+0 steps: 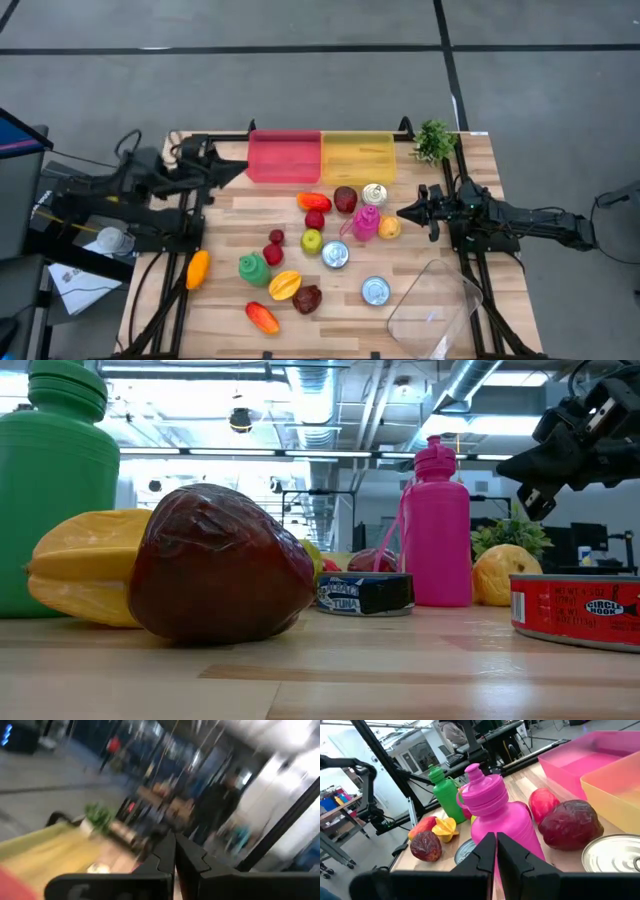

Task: Pick & Place Food Item
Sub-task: Put the green tumbler into the pink bin

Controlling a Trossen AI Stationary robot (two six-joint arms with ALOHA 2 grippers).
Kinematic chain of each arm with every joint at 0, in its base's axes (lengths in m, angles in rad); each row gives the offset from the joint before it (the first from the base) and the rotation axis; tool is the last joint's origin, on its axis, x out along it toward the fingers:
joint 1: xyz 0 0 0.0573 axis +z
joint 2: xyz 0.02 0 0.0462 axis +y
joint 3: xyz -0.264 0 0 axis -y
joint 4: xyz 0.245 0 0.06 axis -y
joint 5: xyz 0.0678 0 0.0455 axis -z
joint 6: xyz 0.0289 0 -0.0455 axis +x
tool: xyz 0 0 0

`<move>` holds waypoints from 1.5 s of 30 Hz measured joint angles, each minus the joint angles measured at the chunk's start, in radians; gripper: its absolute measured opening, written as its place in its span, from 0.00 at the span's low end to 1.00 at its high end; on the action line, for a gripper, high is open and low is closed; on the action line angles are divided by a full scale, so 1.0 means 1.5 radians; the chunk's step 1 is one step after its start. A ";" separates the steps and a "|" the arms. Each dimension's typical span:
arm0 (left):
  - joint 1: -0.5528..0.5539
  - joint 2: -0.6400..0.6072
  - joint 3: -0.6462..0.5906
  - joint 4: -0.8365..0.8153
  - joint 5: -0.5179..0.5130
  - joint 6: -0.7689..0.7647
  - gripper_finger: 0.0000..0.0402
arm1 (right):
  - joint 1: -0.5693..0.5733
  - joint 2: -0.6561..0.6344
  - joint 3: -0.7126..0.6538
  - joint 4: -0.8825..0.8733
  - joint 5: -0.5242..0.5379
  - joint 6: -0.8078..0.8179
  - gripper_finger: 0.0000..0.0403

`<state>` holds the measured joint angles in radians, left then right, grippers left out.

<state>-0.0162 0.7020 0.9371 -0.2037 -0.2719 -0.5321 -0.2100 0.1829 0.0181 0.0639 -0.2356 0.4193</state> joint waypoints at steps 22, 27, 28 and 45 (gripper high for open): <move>-0.095 0.319 0.434 -0.723 0.158 0.107 0.54 | 0.000 0.000 0.002 0.002 0.000 0.000 0.03; -0.188 0.349 0.435 -0.721 0.168 0.103 0.59 | 0.000 0.000 0.002 -0.002 0.004 0.022 0.03; -0.204 0.355 0.434 -0.721 0.160 0.103 0.59 | 0.000 0.000 0.002 -0.004 0.005 0.023 0.03; -0.296 0.349 0.246 -0.591 0.110 0.064 0.78 | 0.000 0.000 0.003 -0.034 0.024 0.018 0.11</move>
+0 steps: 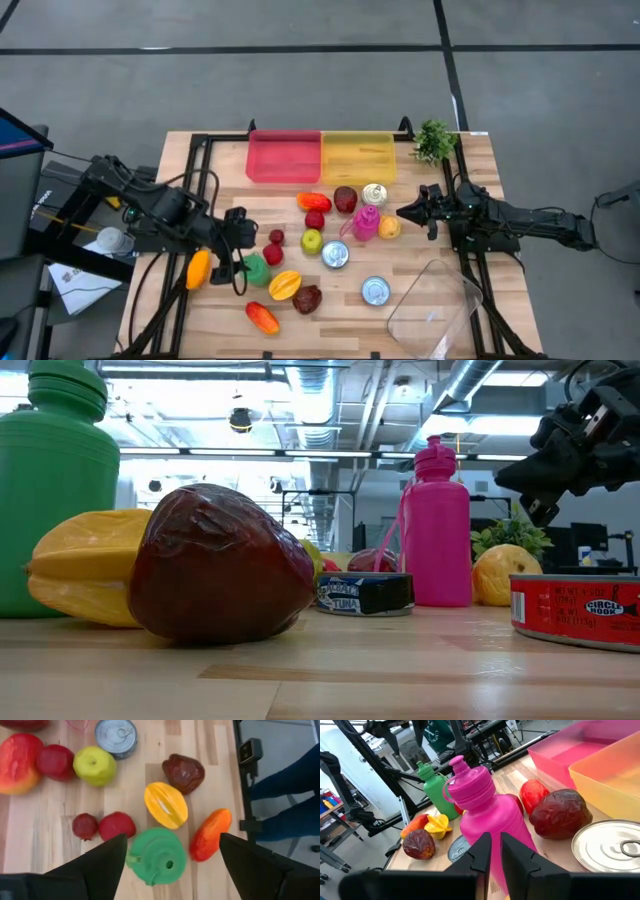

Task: Pick & Place Food Item
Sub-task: Put the green tumbler into the pink bin

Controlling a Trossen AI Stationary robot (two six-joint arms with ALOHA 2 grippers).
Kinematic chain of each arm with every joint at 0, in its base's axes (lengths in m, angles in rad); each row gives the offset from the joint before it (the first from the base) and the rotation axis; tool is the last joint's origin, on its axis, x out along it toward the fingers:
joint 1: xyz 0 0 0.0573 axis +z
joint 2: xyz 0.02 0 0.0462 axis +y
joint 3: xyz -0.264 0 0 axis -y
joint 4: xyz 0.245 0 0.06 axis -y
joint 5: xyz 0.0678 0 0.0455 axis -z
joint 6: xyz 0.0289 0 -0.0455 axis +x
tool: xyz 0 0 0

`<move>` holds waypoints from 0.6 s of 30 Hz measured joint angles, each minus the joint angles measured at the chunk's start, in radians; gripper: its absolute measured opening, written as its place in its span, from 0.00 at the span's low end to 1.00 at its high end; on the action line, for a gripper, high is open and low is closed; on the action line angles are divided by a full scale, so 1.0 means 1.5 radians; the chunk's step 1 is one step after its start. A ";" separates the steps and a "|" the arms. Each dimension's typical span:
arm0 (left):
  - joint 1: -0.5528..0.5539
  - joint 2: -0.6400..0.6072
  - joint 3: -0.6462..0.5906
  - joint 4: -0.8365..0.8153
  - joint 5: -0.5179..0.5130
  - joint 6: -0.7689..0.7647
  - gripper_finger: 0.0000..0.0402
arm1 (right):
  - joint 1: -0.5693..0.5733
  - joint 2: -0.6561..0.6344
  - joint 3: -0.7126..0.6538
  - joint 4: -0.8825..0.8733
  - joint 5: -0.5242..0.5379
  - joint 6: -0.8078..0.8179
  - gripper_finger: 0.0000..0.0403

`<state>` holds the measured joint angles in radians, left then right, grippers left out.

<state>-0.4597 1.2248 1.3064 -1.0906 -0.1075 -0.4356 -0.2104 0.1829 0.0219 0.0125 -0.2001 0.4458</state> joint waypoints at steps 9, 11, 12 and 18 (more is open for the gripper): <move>-0.026 -0.037 -0.129 0.117 0.000 -0.017 0.81 | 0.000 0.000 0.000 -0.003 0.000 0.000 0.14; -0.030 -0.043 -0.149 0.135 -0.001 -0.017 0.81 | 0.000 0.000 0.001 -0.003 0.000 0.000 0.14; -0.030 -0.045 -0.156 0.139 -0.001 -0.018 0.80 | 0.000 0.000 0.001 -0.003 0.000 0.000 0.14; -0.040 -0.063 -0.196 0.160 -0.005 -0.049 0.77 | 0.000 0.000 0.000 -0.003 0.000 0.000 0.14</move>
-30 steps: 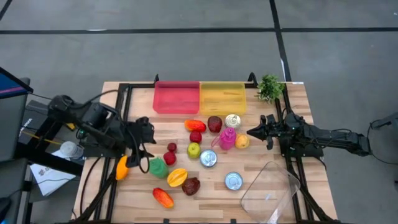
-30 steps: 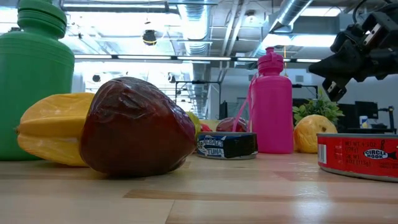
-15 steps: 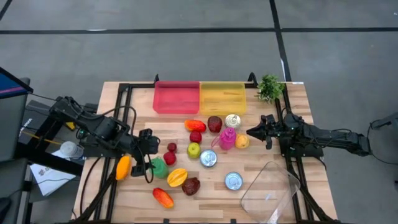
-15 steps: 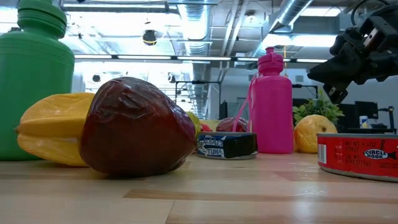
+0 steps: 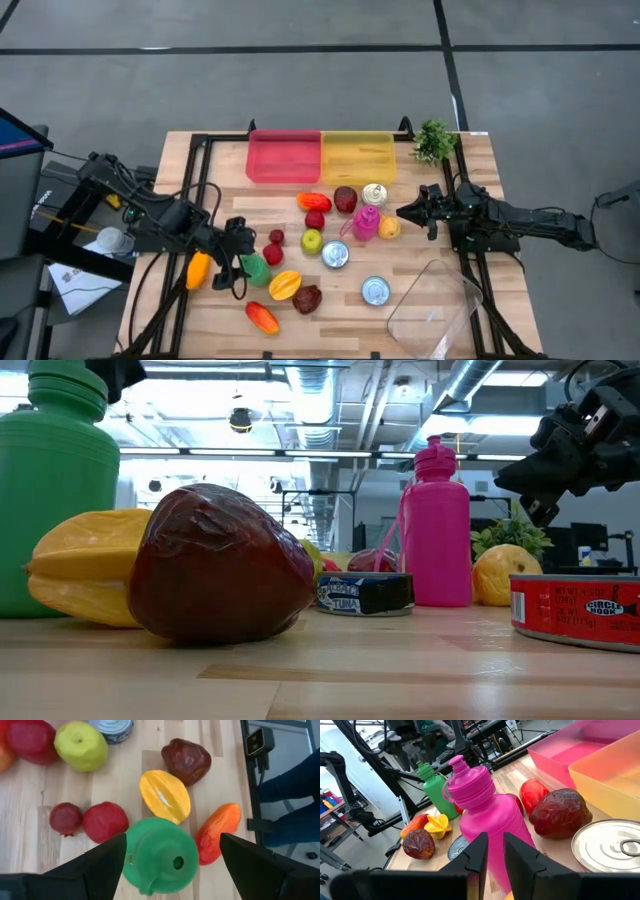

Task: Pick & Place Food Item
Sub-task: Put the green tumbler into the pink bin

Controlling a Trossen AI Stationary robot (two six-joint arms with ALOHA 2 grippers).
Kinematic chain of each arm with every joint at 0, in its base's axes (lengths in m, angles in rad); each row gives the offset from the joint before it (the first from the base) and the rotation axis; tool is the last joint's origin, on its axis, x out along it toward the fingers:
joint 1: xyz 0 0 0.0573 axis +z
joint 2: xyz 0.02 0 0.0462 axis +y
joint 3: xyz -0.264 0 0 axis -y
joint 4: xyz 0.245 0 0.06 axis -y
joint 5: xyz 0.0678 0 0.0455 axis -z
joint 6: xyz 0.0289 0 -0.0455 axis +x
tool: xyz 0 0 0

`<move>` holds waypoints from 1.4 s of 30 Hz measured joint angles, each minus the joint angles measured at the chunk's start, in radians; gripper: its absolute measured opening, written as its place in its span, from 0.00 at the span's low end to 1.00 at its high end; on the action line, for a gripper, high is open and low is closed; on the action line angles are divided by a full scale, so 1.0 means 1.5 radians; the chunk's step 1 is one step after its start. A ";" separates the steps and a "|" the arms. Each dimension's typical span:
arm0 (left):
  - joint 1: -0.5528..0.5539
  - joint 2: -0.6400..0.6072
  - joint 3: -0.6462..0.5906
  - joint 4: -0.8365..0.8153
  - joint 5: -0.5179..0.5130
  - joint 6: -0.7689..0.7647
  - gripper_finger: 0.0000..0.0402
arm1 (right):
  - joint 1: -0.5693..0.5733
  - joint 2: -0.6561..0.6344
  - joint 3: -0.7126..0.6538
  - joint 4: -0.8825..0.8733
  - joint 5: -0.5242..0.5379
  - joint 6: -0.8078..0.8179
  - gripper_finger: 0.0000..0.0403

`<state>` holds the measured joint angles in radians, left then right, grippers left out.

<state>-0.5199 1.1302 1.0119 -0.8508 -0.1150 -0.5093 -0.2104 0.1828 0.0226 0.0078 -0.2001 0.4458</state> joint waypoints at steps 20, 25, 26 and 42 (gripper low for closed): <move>-0.012 -0.002 -0.075 0.089 -0.041 0.005 0.72 | 0.000 0.000 0.000 -0.001 0.000 0.000 0.14; -0.013 0.002 -0.075 0.089 -0.044 0.025 0.72 | 0.000 0.000 0.000 -0.001 0.000 0.000 0.14; -0.013 0.002 -0.075 0.089 -0.051 0.026 0.72 | 0.000 0.000 0.000 -0.001 0.000 0.000 0.14; -0.013 0.002 -0.075 0.061 -0.066 0.027 0.51 | 0.000 0.000 0.000 -0.001 0.000 0.000 0.14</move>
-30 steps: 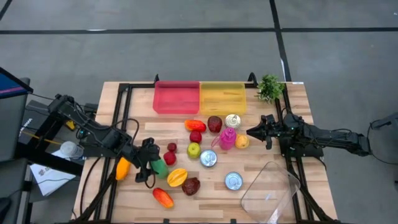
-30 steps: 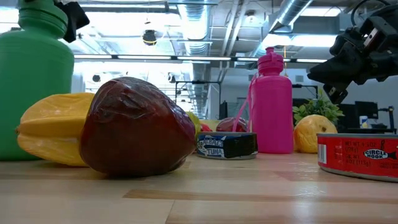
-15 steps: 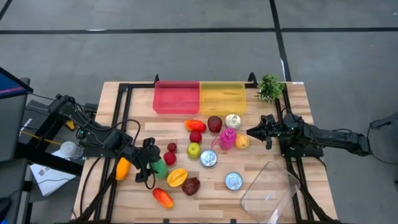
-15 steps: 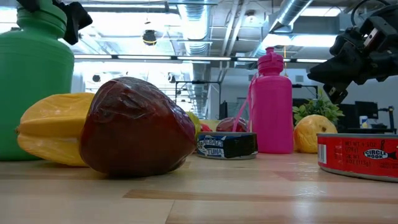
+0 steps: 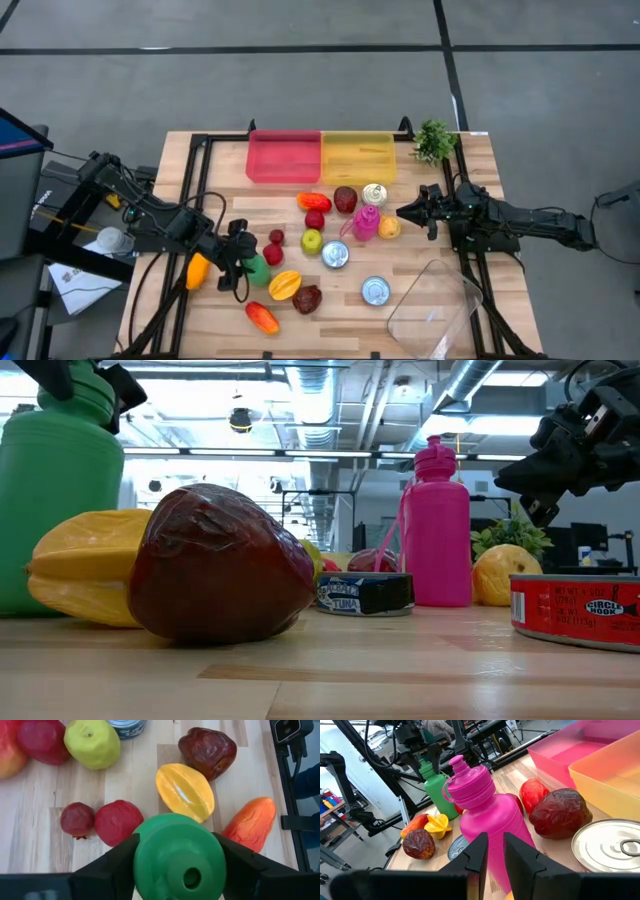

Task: Pick & Place Food Item
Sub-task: Put the green tumbler into the pink bin

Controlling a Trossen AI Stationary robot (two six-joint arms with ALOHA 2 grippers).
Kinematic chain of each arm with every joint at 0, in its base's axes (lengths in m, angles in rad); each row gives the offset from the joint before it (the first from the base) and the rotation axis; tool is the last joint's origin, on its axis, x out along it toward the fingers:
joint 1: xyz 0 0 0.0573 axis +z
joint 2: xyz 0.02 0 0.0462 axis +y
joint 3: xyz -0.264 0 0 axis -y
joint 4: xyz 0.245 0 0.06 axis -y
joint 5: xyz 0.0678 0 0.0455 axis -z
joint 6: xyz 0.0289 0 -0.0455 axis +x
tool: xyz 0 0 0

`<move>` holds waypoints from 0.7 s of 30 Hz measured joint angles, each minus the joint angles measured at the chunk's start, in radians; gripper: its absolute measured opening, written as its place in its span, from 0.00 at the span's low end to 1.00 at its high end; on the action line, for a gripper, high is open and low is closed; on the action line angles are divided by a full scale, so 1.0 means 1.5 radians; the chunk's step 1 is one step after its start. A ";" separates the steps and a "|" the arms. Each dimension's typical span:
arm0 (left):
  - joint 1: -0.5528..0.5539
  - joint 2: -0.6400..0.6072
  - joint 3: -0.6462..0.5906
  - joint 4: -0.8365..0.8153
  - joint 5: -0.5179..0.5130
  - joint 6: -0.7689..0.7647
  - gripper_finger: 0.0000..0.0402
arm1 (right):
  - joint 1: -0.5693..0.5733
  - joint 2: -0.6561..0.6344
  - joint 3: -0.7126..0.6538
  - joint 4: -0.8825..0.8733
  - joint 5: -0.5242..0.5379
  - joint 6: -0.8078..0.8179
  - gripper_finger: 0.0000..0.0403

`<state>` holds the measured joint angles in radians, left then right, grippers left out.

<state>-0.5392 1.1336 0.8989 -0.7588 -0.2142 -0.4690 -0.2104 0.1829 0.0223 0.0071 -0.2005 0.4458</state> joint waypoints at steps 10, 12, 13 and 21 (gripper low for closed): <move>0.003 -0.056 0.000 0.015 -0.016 -0.074 0.52 | 0.000 0.000 0.000 0.000 0.000 0.000 0.14; 0.003 -0.084 0.000 0.021 -0.021 -0.098 0.51 | 0.000 0.000 0.000 0.000 0.000 0.000 0.14; 0.004 -0.097 0.000 0.032 -0.028 -0.108 0.51 | 0.000 0.000 0.000 0.000 0.000 0.000 0.14; 0.029 -0.185 0.001 0.127 -0.139 -0.106 0.52 | 0.000 0.000 0.000 0.000 0.000 0.000 0.14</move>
<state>-0.4951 0.8565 0.9005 -0.5679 -0.4227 -0.6286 -0.2104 0.1829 0.0223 0.0067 -0.2005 0.4453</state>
